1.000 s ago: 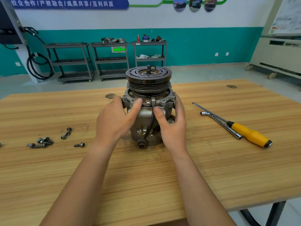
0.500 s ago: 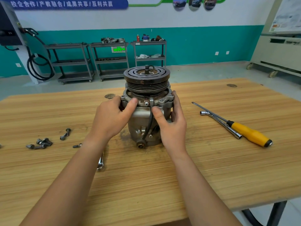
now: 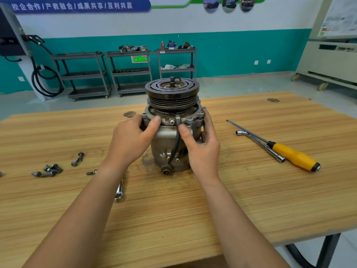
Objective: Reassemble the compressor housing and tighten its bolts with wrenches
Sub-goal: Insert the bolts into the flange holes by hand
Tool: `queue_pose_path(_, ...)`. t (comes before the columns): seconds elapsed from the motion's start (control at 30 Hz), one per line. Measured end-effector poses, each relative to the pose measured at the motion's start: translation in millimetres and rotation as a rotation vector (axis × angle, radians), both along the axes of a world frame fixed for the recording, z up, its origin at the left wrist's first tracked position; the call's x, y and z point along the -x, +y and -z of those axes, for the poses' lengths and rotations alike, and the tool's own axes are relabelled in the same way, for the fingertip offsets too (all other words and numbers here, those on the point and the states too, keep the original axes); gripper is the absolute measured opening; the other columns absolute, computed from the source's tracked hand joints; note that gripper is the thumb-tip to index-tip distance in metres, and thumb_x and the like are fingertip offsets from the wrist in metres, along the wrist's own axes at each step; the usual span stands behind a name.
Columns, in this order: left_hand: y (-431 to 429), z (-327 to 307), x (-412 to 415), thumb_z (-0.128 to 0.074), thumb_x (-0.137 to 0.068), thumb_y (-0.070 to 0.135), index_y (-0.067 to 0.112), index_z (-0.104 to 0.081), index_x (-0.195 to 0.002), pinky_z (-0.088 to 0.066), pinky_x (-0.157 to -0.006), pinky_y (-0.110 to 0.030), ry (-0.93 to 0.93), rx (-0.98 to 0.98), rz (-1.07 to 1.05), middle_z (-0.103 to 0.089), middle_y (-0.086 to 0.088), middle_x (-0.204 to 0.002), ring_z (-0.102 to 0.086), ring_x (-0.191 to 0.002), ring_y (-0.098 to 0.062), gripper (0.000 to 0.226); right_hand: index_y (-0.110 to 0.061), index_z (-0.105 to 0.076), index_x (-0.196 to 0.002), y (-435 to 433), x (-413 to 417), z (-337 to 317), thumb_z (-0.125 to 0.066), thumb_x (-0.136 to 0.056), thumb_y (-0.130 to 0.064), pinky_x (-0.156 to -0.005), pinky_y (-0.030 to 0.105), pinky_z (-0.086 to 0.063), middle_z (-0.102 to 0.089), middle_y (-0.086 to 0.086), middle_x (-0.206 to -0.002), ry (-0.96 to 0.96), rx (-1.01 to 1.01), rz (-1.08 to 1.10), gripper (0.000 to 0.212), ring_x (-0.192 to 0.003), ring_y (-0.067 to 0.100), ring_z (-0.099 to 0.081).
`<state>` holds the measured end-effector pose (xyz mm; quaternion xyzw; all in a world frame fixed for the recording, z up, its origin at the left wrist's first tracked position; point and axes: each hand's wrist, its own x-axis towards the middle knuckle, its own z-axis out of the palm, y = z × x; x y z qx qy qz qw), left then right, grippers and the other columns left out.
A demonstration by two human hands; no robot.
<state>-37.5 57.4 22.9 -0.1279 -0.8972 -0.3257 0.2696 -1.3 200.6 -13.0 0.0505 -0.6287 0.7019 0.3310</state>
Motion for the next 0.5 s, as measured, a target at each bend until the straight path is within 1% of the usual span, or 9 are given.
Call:
queue_pose_path(0.13,0.7,0.3,-1.4,-0.032,-0.079,0.057,0.010,-0.043,-0.062,-0.022,-0.048,-0.030,-0.020,-0.018,-0.004,-0.044,0.001,-0.055,-0.039,-0.053,-0.010,0.052,-0.021,-0.038,-0.141,-0.7,-1.3,0.4,-0.072,-0.080,-0.024,-0.109,0.035,-0.037,-0.050,-0.005,-0.138,-0.003,-0.007,0.013,0.071,-0.128,0.005,-0.045)
queue_pose_path(0.23,3.3,3.2,-2.5,-0.038,-0.087,0.057,0.009,-0.044,-0.064,-0.026,-0.049,-0.030,-0.041,-0.093,-0.017,-0.045,0.000,-0.058,-0.040,-0.055,-0.011,0.053,-0.029,-0.035,-0.140,-2.8,-3.6,-0.4,-0.071,-0.077,-0.033,-0.111,0.036,-0.035,-0.047,-0.005,-0.142,-0.011,-0.009,0.017,0.073,-0.131,0.005,-0.041)
queue_pose_path(0.3,4.3,4.3,-2.6,-0.042,-0.091,0.052,0.012,-0.044,-0.065,-0.033,-0.051,-0.032,-0.074,-0.139,-0.022,-0.049,0.000,-0.061,-0.047,-0.058,-0.013,0.048,-0.029,-0.033,-0.141,-3.5,-5.2,-1.2,-0.067,-0.072,-0.042,-0.111,0.037,-0.034,-0.044,-0.005,-0.144,-0.020,-0.013,0.011,0.078,-0.133,0.006,-0.039)
queue_pose_path(0.37,4.6,3.4,-3.0,-0.040,-0.090,0.053,0.011,-0.048,-0.072,-0.042,-0.058,-0.037,-0.114,-0.153,-0.006,-0.056,-0.004,-0.068,-0.056,-0.064,-0.021,0.047,-0.026,-0.032,-0.143,-3.0,-5.8,-1.3,-0.065,-0.069,-0.046,-0.112,0.037,-0.034,-0.043,-0.005,-0.145,-0.032,-0.021,0.002,0.083,-0.134,0.006,-0.037)
queue_pose_path(0.4,4.8,3.5,-3.9,-0.037,-0.089,0.055,0.012,-0.048,-0.074,-0.043,-0.058,-0.038,-0.117,-0.138,-0.004,-0.057,-0.004,-0.070,-0.057,-0.066,-0.022,0.046,-0.026,-0.031,-0.144,-2.7,-5.9,-1.6,-0.065,-0.069,-0.047,-0.112,0.037,-0.033,-0.042,-0.005,-0.146,-0.036,-0.030,0.002,0.084,-0.135,0.006,-0.037)
queue_pose_path(0.43,5.1,4.3,-5.0,-0.035,-0.089,0.056,0.015,-0.047,-0.074,-0.040,-0.054,-0.036,-0.108,-0.113,-0.007,-0.056,-0.002,-0.070,-0.055,-0.065,-0.019,0.044,-0.026,-0.031,-0.144,-2.6,-6.1,-1.9,-0.064,-0.069,-0.048,-0.112,0.038,-0.033,-0.041,-0.005,-0.146,-0.039,-0.040,0.003,0.085,-0.135,0.007,-0.036)
queue_pose_path(0.5,7.1,7.2,-8.5,-0.032,-0.088,0.056,0.021,-0.041,-0.073,-0.030,-0.050,-0.030,-0.084,-0.075,-0.035,-0.051,0.004,-0.069,-0.048,-0.062,-0.009,0.040,-0.028,-0.029,-0.144,-2.5,-6.4,-2.1,-0.065,-0.068,-0.049,-0.112,0.038,-0.032,-0.040,-0.005,-0.147,-0.048,-0.051,0.011,0.087,-0.136,0.007,-0.034)
